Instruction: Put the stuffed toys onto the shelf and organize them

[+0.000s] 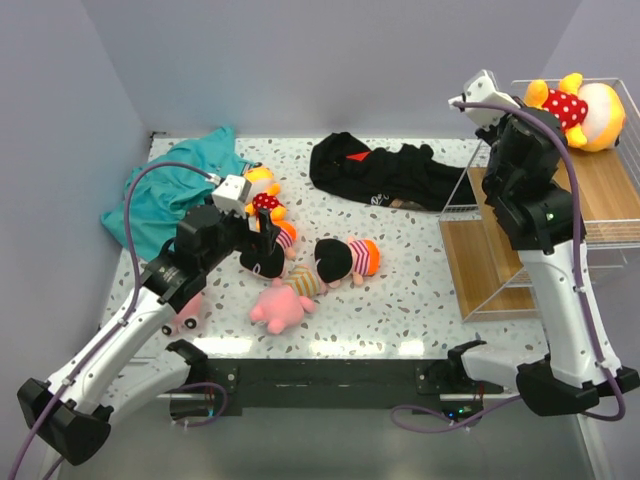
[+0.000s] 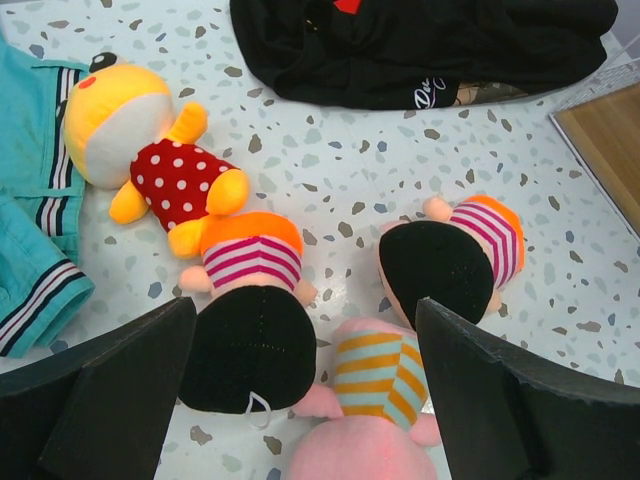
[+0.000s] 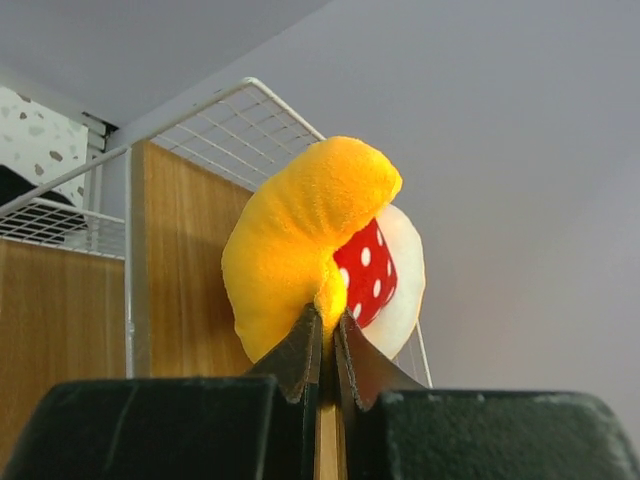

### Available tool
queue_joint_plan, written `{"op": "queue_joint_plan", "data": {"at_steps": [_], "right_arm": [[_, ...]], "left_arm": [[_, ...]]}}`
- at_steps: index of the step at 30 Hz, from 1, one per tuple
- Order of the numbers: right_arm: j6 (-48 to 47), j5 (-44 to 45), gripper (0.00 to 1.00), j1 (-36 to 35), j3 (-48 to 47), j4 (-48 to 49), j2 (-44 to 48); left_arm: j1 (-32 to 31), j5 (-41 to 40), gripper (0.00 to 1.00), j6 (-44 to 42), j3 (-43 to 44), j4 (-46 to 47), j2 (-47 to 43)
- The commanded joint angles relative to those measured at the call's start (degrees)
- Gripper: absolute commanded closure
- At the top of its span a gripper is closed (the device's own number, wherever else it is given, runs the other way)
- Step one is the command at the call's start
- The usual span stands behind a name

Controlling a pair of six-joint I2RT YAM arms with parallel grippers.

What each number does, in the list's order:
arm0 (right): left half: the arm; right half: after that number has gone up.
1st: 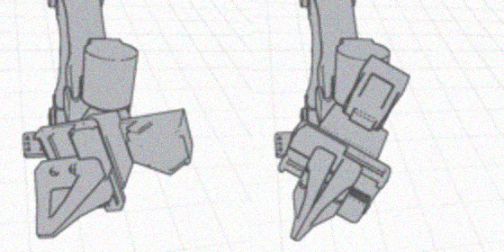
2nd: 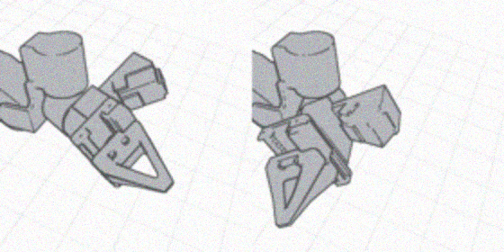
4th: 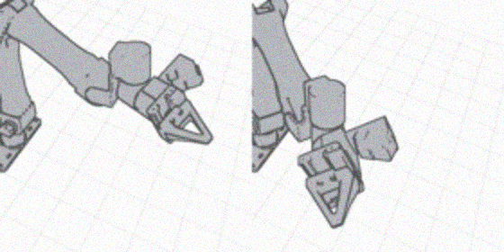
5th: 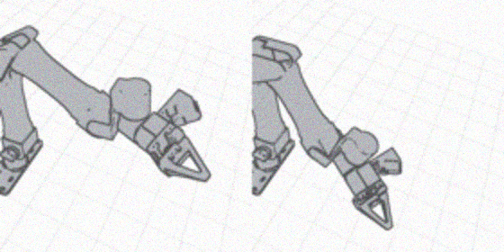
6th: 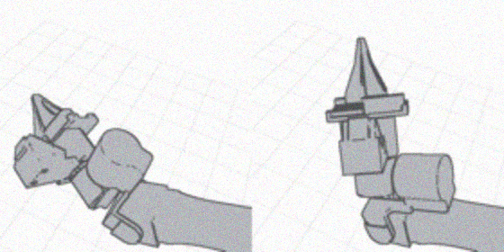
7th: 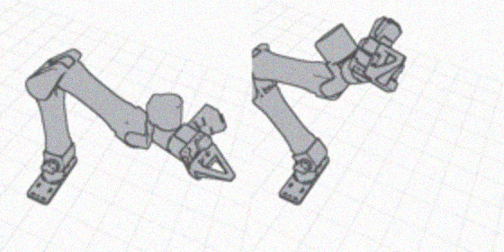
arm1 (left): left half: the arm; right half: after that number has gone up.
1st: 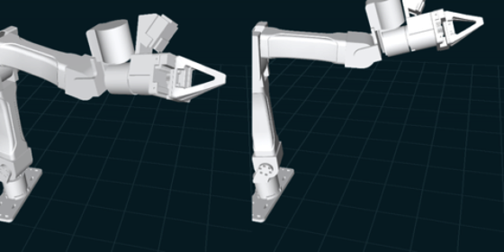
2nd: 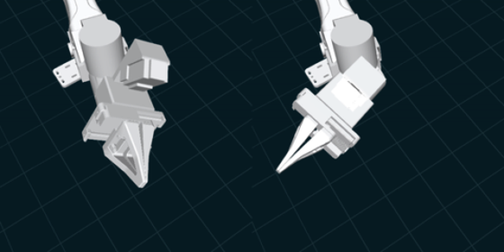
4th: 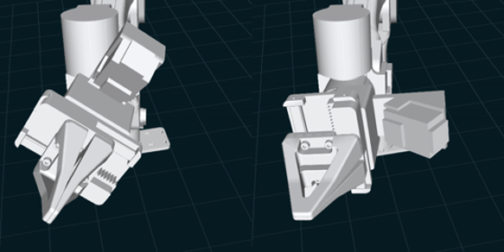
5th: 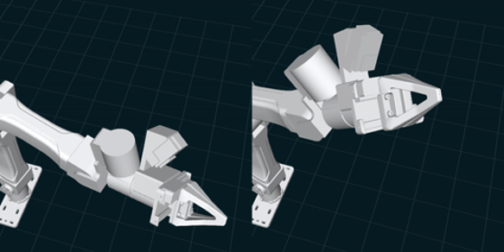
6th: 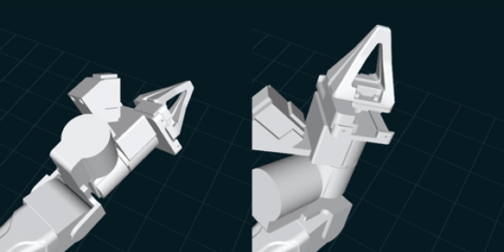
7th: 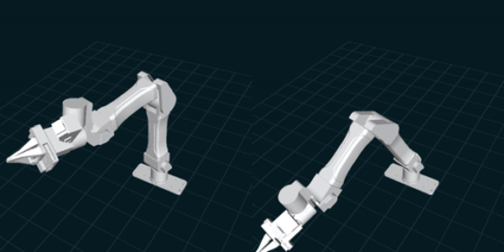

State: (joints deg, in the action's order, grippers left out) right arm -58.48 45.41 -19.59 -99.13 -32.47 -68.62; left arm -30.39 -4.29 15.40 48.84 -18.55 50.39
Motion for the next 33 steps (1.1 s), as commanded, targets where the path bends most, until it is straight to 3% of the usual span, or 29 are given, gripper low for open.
{"op": "queue_joint_plan", "data": {"at_steps": [1, 10, 15, 28, 33], "right_arm": [[-8.7, -4.2, 0.94, 2.0, 2.6, -5.8, -0.2], [-9.5, -5.9, 0.74, 2.5, 3.3, -5.9, 0.5], [-8.1, -8.4, 0.57, 2.5, 2.6, -6.5, 1.7], [-6.8, -6.3, 0.58, 2.5, -1.1, -8.9, 3.8], [-4.5, -8.1, 0.55, 2.5, -1.7, -14.5, 2.8]], "left_arm": [[0.2, -0.1, 0.04, -0.1, 0.3, 1.1, 0.3], [0.2, -0.5, 0.04, -0.1, 0.4, 1.0, 0.2], [0.2, -0.6, 0.03, -0.1, 0.4, 1.1, -0.2], [0.2, -0.8, 0.04, 0.0, 0.5, 0.8, -0.8], [0.2, -0.3, 0.04, 0.0, 0.4, 1.1, -1.3]]}}
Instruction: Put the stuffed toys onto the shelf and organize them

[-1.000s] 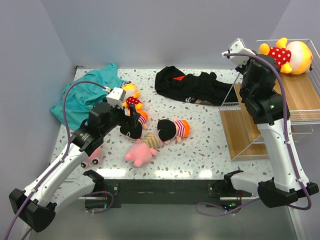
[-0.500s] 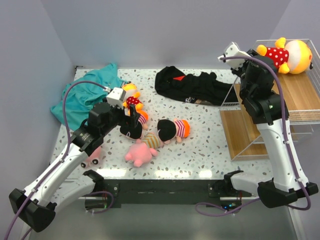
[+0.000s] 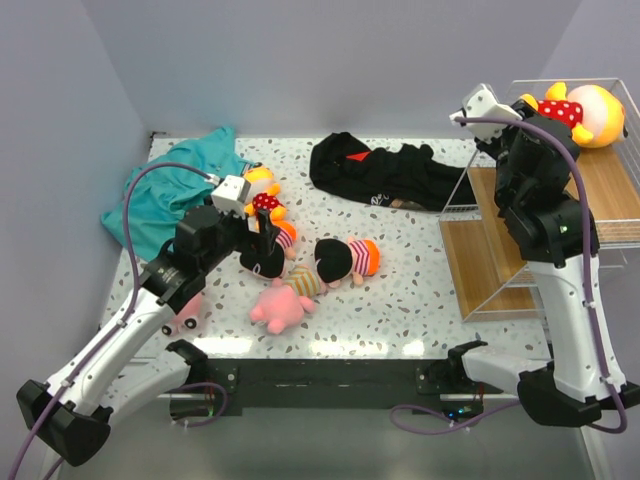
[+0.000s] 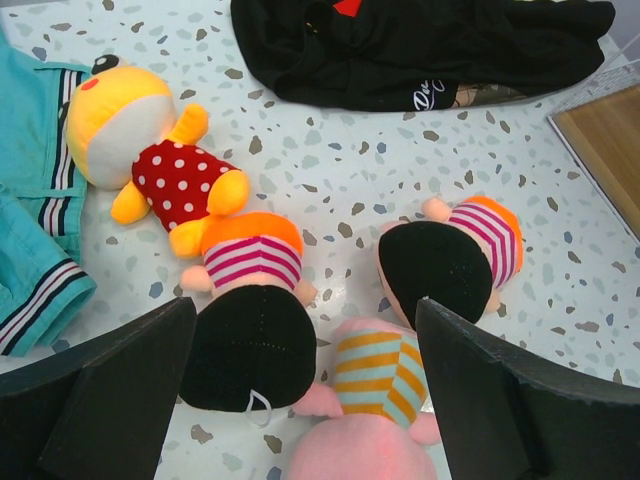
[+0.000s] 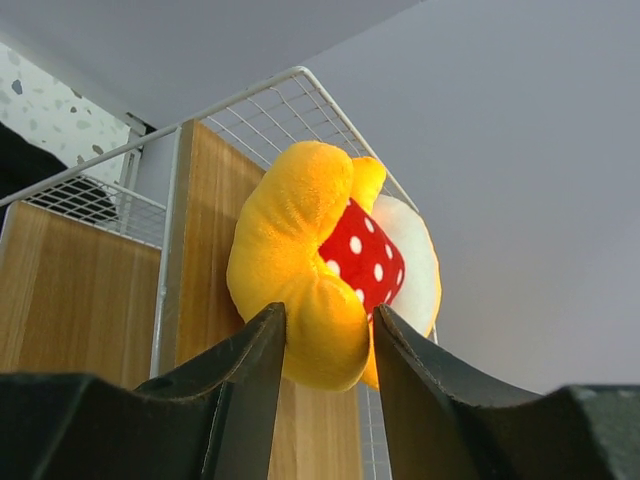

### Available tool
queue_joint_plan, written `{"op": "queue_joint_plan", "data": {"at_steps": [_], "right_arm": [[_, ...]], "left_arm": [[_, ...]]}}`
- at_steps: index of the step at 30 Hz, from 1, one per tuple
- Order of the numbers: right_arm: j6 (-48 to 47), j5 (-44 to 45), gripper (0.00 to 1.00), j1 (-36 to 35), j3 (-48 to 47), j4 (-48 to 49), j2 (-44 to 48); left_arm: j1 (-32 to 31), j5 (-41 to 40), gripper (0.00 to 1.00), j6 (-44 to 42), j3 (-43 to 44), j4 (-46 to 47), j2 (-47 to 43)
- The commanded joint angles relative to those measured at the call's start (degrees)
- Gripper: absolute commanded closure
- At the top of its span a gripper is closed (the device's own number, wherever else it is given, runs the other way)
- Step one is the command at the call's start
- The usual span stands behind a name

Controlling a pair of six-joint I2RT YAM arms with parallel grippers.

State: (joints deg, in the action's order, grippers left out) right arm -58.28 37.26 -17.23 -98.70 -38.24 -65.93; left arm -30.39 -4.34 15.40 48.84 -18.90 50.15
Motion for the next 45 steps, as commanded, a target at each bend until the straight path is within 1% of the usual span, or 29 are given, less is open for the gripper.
{"op": "queue_joint_plan", "data": {"at_steps": [1, 7, 9, 10, 13, 18, 20, 22, 23, 24, 26, 27, 28, 30, 32, 35, 37, 38, 39, 40, 41, 42, 43, 44, 45], "right_arm": [[-4.6, 0.4, 0.55, 0.2, -1.9, -8.8, -0.1], [-2.5, -2.7, 0.51, 0.2, -2.9, -8.2, -0.2], [-1.8, -3.8, 0.45, 0.1, -3.2, -8.9, 0.1], [-1.6, -5.5, 0.4, 0.2, -3.7, -9.1, 0.3], [-0.5, -8.5, 0.36, 0.2, -4.7, -9.0, 1.2], [1.5, -12.1, 0.32, 0.2, -5.5, -6.1, 2.7], [2.7, -14.6, 0.3, 0.1, -5.1, -2.7, 3.6], [6.5, -17.6, 0.29, 0.2, -5.8, -1.4, 3.8], [8.6, -22.0, 0.29, 0.1, -6.5, -0.6, 3.5], [13.8, -24.6, 0.28, 0.1, -7.5, 0.0, 3.4], [19.5, -30.3, 0.28, 0.1, -7.4, 2.6, 3.4], [25.9, -35.0, 0.28, 0.1, -7.5, 3.3, 3.2], [29.2, -37.1, 0.28, 0.1, -7.6, 3.5, 2.9], [37.4, -40.1, 0.33, 0.1, -6.3, 5.2, 2.2], [41.9, -40.8, 0.35, 0.1, -4.8, 6.5, 1.7], [51.8, -38.6, 0.41, -0.6, -3.5, 5.5, 0.2], [55.1, -36.2, 0.45, -2.4, -1.1, 5.9, 0.3], [55.8, -36.0, 0.45, -3.7, 0.2, 6.6, 0.5], [55.2, -35.2, 0.44, -7.7, 2.2, 6.8, 0.6], [54.9, -30.4, 0.44, -10.2, 2.9, 6.2, 0.4], [55.4, -29.0, 0.44, -12.4, 3.2, 5.7, 0.1], [55.8, -28.4, 0.44, -15.4, 3.9, 5.1, -0.2], [56.5, -28.7, 0.44, -16.9, 4.3, 4.3, -1.0], [57.2, -28.7, 0.44, -18.2, 5.8, 4.3, -1.2], [57.7, -28.6, 0.44, -21.1, 7.0, 4.7, -1.4]], "left_arm": [[0.2, -0.2, 0.04, 0.0, 0.4, 1.4, -1.0], [0.2, -0.7, 0.04, 0.0, 0.5, 1.2, -1.2], [0.2, -1.0, 0.04, 0.0, 0.3, 1.1, -1.1], [0.2, -1.1, 0.04, 0.0, 0.3, 1.2, -1.1], [0.2, -1.2, 0.04, 0.0, 0.3, 1.2, -0.7], [0.2, -1.5, 0.04, 0.1, 0.4, 1.1, -0.1], [0.2, -2.0, 0.04, 0.1, 0.4, 1.1, 0.1], [0.2, -2.6, 0.04, 0.2, 0.4, 1.0, 0.2], [0.2, -3.6, 0.05, 0.3, 0.4, 0.9, 0.2], [0.2, -4.2, 0.05, 0.3, 0.5, 0.7, 0.3], [0.2, -6.6, 0.05, 0.6, 0.8, 0.2, 0.9], [0.2, -7.6, 0.05, 0.7, 1.1, -0.2, 1.2], [0.2, -8.4, 0.05, 1.1, 1.4, -0.5, 1.7], [0.2, -10.9, 0.05, 1.9, 2.0, -1.2, 2.5], [0.2, -13.2, 0.05, 2.4, 3.1, -2.1, 3.9], [0.7, -16.1, 0.05, 3.9, 5.3, -3.6, 6.4], [2.1, -16.7, 0.05, 4.9, 7.9, -5.1, 9.2], [2.7, -16.8, 0.05, 5.4, 9.1, -5.7, 10.4], [3.4, -16.8, 0.05, 6.6, 10.1, -6.1, 11.6], [5.1, -16.4, 0.05, 7.1, 12.3, -6.5, 14.3], [6.1, -14.5, 0.05, 7.5, 13.6, -6.4, 15.8], [7.4, -13.0, 0.05, 8.6, 15.8, -6.3, 18.7], [10.1, -11.3, 0.06, 9.4, 17.0, -6.0, 20.4], [11.4, -8.2, 0.06, 10.1, 18.2, -5.8, 22.0], [12.9, -7.1, 0.07, 11.2, 20.1, -5.5, 25.3]]}}
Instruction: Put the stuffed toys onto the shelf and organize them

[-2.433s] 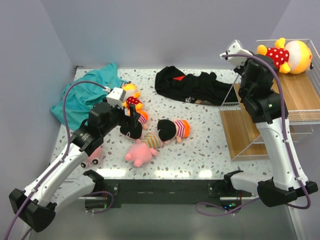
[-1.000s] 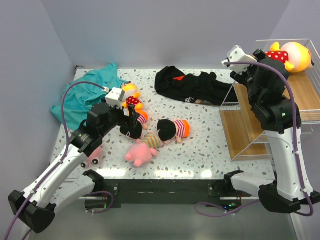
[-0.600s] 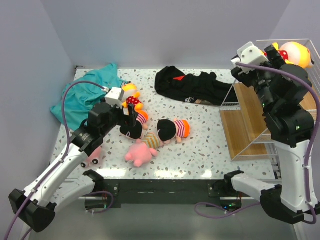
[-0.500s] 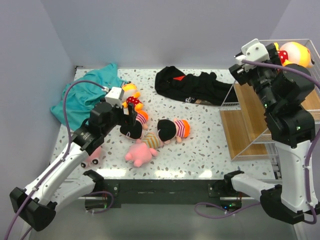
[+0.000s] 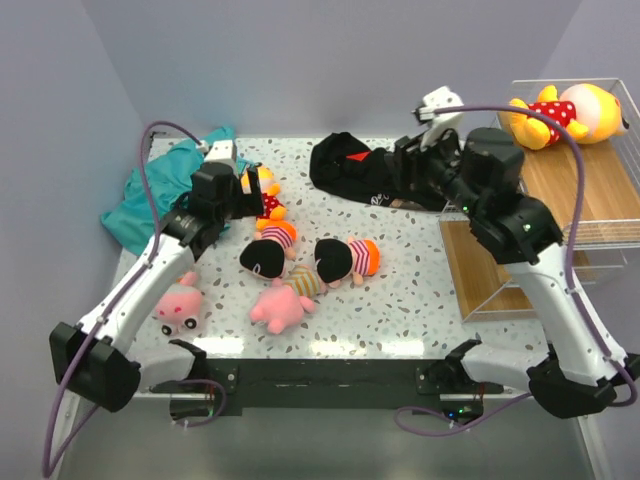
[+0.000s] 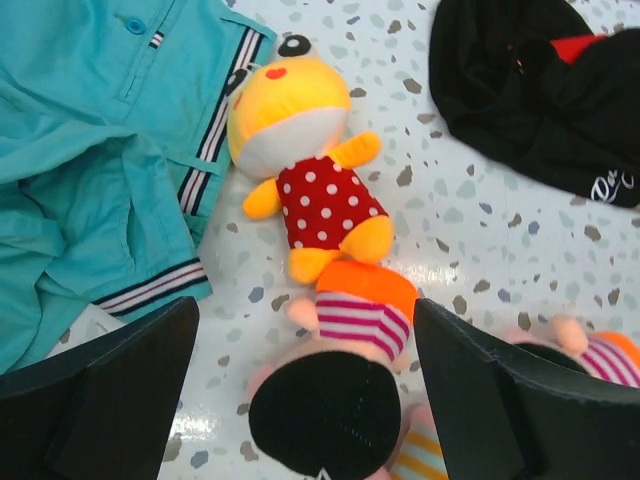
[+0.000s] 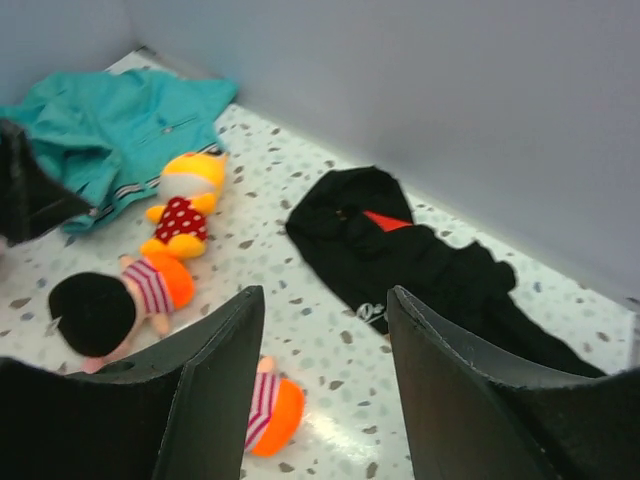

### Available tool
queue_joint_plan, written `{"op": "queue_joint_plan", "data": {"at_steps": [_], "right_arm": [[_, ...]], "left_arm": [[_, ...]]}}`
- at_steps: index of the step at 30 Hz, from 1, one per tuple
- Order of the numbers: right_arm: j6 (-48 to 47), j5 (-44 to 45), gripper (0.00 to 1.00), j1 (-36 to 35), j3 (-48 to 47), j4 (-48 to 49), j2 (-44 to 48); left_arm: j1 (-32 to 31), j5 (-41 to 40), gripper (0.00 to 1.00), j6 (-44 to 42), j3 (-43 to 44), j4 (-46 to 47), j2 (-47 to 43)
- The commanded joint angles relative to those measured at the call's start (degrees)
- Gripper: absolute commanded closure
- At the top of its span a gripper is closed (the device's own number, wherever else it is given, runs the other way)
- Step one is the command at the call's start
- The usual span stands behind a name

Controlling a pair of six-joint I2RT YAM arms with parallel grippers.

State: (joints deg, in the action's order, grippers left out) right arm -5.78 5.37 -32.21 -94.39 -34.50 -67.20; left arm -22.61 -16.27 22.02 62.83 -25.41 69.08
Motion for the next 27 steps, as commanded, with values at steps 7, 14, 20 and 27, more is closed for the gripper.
{"op": "queue_joint_plan", "data": {"at_steps": [7, 14, 20, 27], "right_arm": [[8.3, 4.7, 0.44, -15.5, 12.9, 7.4, 0.8], [9.4, 3.7, 0.44, -17.7, 17.6, 8.8, 3.7], [9.7, 4.0, 0.44, -18.0, 20.8, 9.7, 5.9], [10.8, 4.0, 0.45, -18.3, 21.5, 7.3, 5.1]], "left_arm": [[6.3, 8.8, 0.13, 8.3, 12.1, 4.5, 21.7], [6.4, 6.8, 0.25, 9.0, 16.6, 3.0, 35.7], [6.4, 7.8, 0.42, 7.5, 15.5, 7.6, 38.1], [6.3, 10.8, 0.92, 5.2, 17.8, 8.7, 41.2]]}}
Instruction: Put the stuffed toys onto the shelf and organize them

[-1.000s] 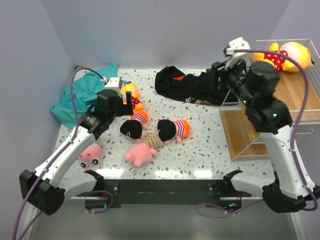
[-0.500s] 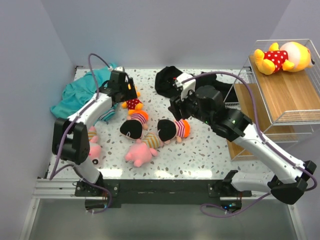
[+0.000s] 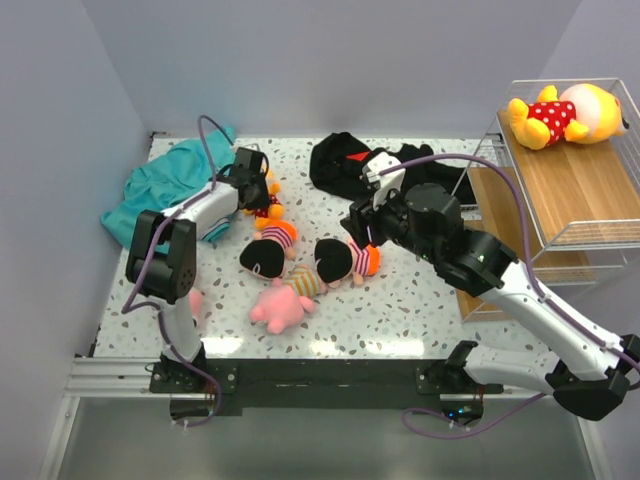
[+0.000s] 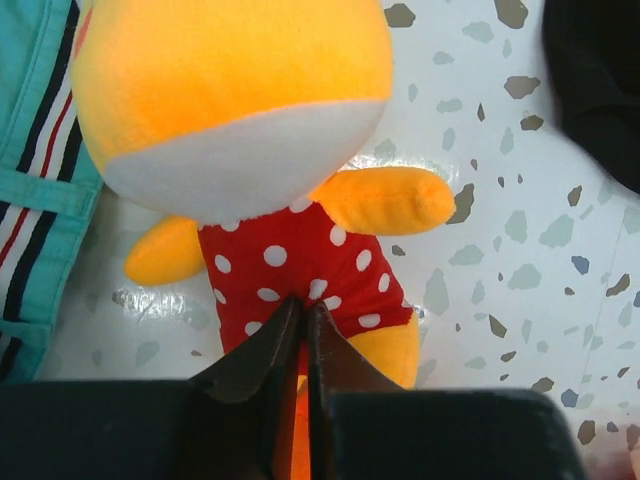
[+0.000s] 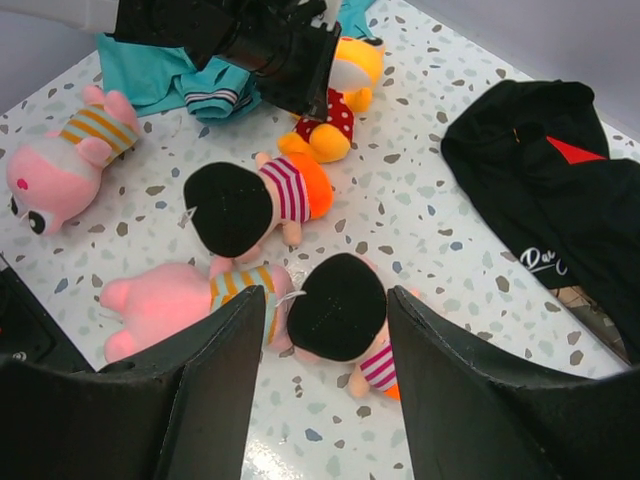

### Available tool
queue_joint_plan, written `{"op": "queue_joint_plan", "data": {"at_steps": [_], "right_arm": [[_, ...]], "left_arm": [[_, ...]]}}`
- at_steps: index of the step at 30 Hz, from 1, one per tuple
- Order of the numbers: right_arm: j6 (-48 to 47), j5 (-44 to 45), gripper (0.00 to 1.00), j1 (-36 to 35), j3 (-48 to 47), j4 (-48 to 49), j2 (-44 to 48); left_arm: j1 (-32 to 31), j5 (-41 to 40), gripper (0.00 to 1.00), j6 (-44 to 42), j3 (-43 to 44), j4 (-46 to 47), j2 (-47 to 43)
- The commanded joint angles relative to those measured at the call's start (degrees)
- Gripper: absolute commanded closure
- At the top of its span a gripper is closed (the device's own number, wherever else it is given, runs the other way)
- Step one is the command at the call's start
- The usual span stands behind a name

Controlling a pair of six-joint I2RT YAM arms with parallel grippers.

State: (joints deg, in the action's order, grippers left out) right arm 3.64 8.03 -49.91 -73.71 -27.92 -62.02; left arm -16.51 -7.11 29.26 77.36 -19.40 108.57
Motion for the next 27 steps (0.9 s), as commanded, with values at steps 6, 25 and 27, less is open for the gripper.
{"op": "queue_joint_plan", "data": {"at_steps": [6, 25, 27], "right_arm": [[-1.1, 1.5, 0.44, -0.6, 2.6, 1.6, 0.8], [-22.4, -7.9, 0.39, -0.6, 9.9, 14.3, -2.0], [-22.8, -7.9, 0.38, -0.7, 9.7, 16.0, -2.7]], "left_arm": [[-0.4, 6.1, 1.0, -4.5, 5.7, 3.3, 0.1], [-8.1, 13.8, 1.0, -9.9, 8.1, -2.2, -8.8], [-8.9, 15.4, 1.0, -9.7, 7.3, -2.5, -11.4]]}}
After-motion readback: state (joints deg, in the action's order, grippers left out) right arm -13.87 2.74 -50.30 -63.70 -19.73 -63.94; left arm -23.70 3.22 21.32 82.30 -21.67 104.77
